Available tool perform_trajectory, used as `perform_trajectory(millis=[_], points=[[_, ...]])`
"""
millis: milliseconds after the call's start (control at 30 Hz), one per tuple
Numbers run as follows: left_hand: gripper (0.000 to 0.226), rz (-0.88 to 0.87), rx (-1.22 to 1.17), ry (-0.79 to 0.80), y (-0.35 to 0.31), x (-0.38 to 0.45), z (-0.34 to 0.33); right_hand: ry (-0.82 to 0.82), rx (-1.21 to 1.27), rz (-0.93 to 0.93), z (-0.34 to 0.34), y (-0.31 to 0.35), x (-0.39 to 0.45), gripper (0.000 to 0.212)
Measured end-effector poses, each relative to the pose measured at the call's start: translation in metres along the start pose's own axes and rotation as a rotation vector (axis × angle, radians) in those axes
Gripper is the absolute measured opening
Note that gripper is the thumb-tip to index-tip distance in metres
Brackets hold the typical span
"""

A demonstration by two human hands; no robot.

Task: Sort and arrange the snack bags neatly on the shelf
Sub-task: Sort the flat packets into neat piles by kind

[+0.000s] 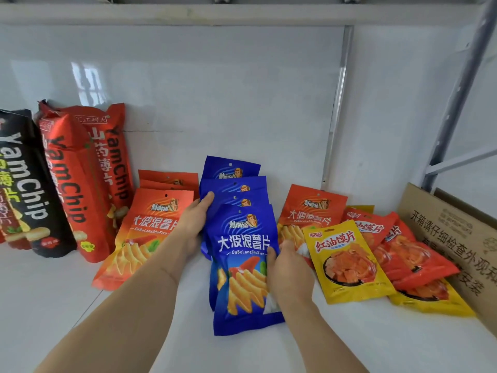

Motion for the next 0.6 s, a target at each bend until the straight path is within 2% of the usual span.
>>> perform_trajectory(millis=[100,200,267,367,433,500,600], points=[[0.061,0.036,-0.052,0.128,0.006,-0.002,-0.004,-0.012,-0.021,-0.009,-0.002,0.0,0.001,0.027],[0.086,-0.058,0.027,0.266,0.004,-0.003,-0.006,-0.035,-0.026,0.004,-0.001,0.001,0.001,0.029],[0.092,-0.114,0.1,0.305,0.003,-0.003,-0.006,-0.044,-0.031,0.015,-0.001,0.003,0.002,0.031],[0.074,-0.133,0.259,0.159,0.001,0.003,0.002,-0.051,-0.017,0.011,-0.003,0.002,0.0,0.031],[0.058,-0.126,0.274,0.097,0.002,0.01,0.008,-0.082,0.081,-0.006,-0.001,0.0,-0.002,0.036],[0.048,-0.09,0.233,0.094,0.006,0.015,0.011,-0.108,0.233,-0.01,-0.002,-0.001,-0.002,0.047],[0.037,-0.042,0.181,0.072,0.007,0.02,0.012,0.041,0.573,-0.025,-0.02,0.003,0.0,0.062]])
Point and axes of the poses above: each hand's wrist, its own x-axis towards the middle knuckle, its own z-axis out of the back of the hand, y = z × x, the point moved 9 cm from there along x, towards the middle knuckle, and after that the axes turned 4 degrees about y, right-handed, at the moved point
